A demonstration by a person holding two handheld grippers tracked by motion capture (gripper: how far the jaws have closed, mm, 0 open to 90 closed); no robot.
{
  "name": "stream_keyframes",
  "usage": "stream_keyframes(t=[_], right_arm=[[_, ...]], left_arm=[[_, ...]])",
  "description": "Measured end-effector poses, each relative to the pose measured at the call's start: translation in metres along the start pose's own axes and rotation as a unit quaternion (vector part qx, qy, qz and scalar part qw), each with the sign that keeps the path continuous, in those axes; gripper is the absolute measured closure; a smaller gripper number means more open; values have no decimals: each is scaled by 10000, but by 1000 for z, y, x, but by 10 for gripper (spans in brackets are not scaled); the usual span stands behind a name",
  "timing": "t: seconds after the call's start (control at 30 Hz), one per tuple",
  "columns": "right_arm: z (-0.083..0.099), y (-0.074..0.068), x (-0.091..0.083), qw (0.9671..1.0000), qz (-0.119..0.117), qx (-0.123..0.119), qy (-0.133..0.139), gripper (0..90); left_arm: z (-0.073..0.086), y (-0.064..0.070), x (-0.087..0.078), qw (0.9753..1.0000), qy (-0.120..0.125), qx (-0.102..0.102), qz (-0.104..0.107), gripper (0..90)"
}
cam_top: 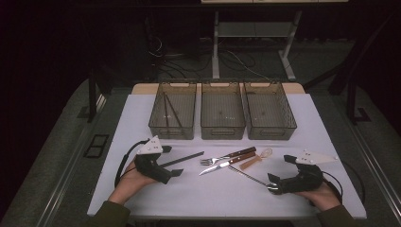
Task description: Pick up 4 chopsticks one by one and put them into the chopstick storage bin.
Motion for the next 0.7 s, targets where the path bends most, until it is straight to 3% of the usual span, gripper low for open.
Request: stream_keyframes(t=[0.4,0.53,0.7], right_arm=[[-1,1,0,10000,8,0,14,30],[-1,1,0,10000,24,3,23,30],[0,1,1,10000,45,-56,-21,30]], left_arm=[[4,-28,-9,9999,-28,-26,-156,230],[12,-33,-14,9995,-197,22,-233,311],[23,-39,-18,9993,-266,-162,-229,403]])
Point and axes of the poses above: each handheld gripper's, and its own axes: x roughly forward along the jaws, z roughly out of its underside, y roughly to its right, the point moved 3 cm from there along x, roughly forward along the jaws, and after that the axes turned 4 degrees about -y, right-handed, at the moved point
